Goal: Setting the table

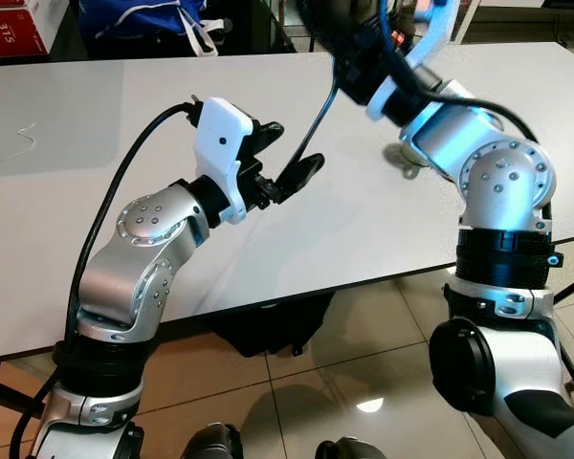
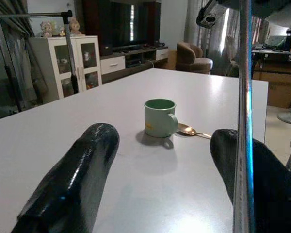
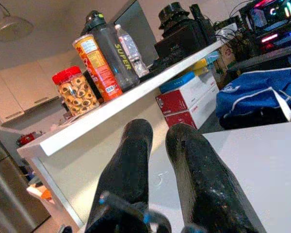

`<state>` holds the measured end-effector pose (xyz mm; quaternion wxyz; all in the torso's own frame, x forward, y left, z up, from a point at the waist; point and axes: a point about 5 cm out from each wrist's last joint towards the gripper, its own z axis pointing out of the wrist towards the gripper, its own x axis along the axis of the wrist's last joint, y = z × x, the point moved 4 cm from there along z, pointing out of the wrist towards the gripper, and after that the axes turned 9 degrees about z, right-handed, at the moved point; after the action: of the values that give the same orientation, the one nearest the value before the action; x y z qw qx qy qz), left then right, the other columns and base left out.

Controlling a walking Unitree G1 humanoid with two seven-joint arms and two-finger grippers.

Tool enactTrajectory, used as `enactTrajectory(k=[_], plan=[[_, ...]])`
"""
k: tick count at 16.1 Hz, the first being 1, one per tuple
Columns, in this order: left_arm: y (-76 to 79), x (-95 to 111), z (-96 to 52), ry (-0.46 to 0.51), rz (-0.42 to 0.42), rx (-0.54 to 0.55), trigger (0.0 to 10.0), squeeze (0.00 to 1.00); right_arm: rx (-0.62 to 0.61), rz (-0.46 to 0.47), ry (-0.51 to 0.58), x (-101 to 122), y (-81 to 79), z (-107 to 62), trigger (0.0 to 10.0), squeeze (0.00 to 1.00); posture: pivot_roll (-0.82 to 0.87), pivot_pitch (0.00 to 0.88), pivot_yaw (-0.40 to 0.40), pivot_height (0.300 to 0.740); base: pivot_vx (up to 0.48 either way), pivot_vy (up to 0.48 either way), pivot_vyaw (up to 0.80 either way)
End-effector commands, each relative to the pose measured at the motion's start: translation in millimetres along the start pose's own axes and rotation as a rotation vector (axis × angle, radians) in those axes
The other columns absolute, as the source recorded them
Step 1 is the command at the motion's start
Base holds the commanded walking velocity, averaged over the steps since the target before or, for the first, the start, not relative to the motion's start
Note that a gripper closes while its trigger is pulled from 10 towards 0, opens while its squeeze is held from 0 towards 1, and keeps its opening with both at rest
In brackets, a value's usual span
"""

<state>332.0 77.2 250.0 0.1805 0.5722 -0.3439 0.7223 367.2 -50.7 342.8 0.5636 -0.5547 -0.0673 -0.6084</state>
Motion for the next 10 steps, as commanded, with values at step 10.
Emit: enactTrajectory(k=[10], plan=[[13.7, 7.3, -1.9, 0.035, -0.036, -0.093, 0.0, 0.0, -0.013, -0.024, -0.003, 1.6, -0.4, -3.0, 10.0, 0.0, -0.05, 0.095, -0.075, 0.74, 0.0, 0.0, 0.0]])
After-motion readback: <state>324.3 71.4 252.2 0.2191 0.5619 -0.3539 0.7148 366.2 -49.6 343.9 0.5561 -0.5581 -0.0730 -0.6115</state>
